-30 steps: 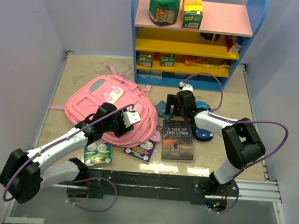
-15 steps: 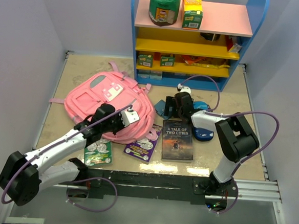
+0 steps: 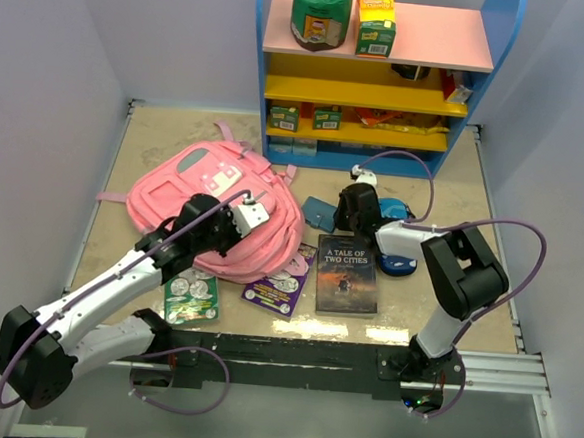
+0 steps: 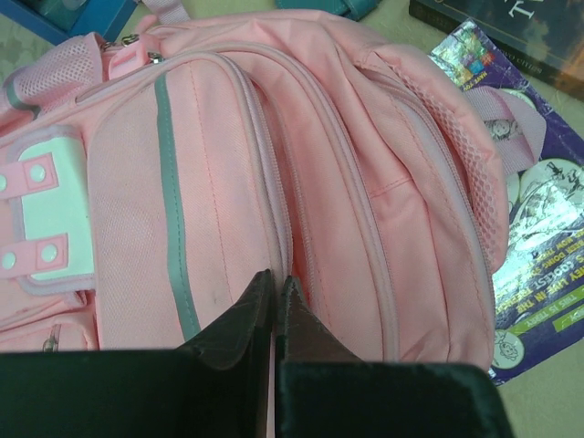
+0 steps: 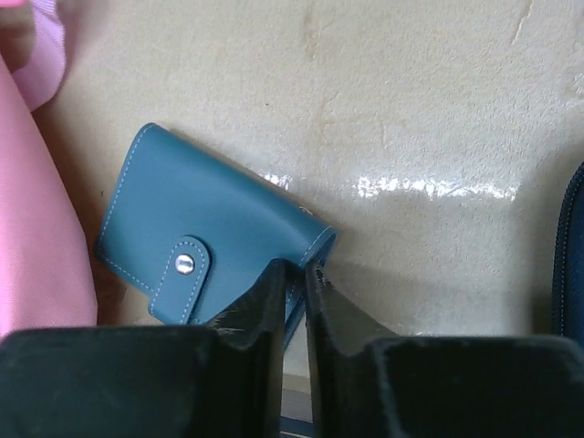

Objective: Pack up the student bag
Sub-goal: Pick up the personal item from the center of the board, then place the personal item in the student bag.

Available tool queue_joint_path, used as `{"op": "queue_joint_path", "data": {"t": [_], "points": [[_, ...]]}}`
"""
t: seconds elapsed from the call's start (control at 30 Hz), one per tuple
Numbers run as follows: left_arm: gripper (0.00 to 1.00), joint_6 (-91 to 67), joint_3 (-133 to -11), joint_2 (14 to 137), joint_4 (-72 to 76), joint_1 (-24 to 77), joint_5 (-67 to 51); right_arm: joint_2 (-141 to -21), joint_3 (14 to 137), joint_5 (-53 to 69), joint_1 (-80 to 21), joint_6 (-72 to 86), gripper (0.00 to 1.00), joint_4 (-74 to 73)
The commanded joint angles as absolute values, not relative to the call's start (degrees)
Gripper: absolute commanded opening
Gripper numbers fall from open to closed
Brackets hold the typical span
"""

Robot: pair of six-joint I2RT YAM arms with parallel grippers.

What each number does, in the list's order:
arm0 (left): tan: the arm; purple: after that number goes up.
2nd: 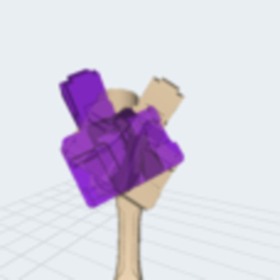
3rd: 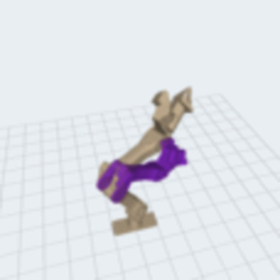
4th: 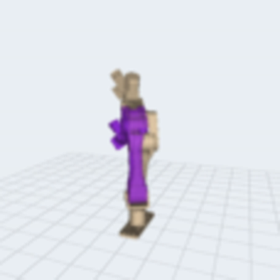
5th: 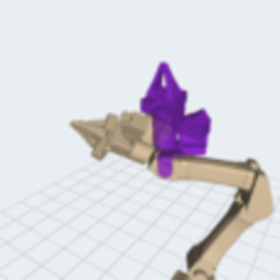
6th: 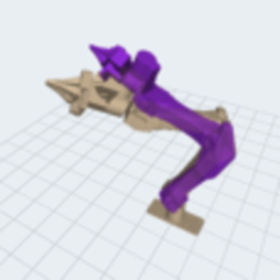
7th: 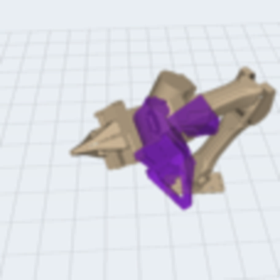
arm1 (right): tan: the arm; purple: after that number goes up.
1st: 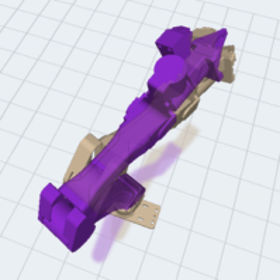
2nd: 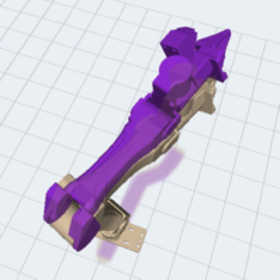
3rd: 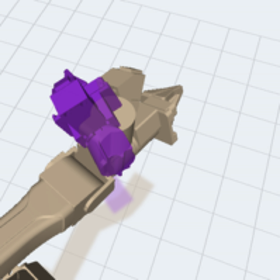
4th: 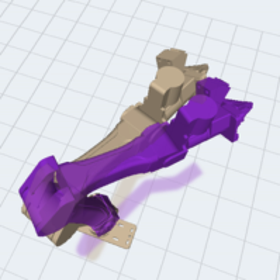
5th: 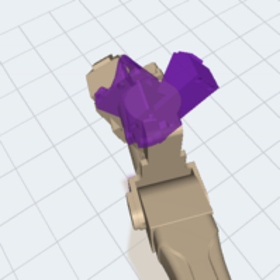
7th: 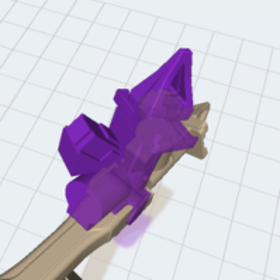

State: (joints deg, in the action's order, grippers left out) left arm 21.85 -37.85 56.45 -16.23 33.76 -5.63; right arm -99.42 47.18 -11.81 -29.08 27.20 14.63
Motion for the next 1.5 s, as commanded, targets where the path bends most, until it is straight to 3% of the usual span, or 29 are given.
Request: {"op": "queue_joint_path", "data": {"t": [0.0, 0.03, 0.5, 0.93, 1.2, 1.47], "points": [[0.0, 15.6, -43.0, 54.1, -15.6, 33.7, -6.0, -94.9, 45.4, -10.7, -28.8, 27.8, 0.05, 15.7], [0.0, 14.9, -43.1, 53.9, -15.8, 33.7, -6.5, -93.9, 44.7, -10.6, -29.0, 27.8, 0.0, 16.0], [0.0, 9.3, -38.5, 47.1, -11.3, 33.6, -3.5, -74.6, 45.0, -6.7, -28.6, 27.6, 0.0, 11.3], [0.0, 7.9, -36.6, 47.3, -7.2, 33.6, -2.4, -53.3, 37.9, 15.3, -28.8, 41.9, 0.0, 11.1], [0.0, 8.0, -35.9, 47.1, -5.8, 33.6, -2.9, -57.0, 30.1, 30.9, -30.6, 47.2, 0.0, 20.9], [0.0, 9.1, -36.3, 46.9, -6.3, 33.6, -5.4, -70.5, 27.3, 38.8, -30.8, 51.5, 0.0, 41.2]]}}
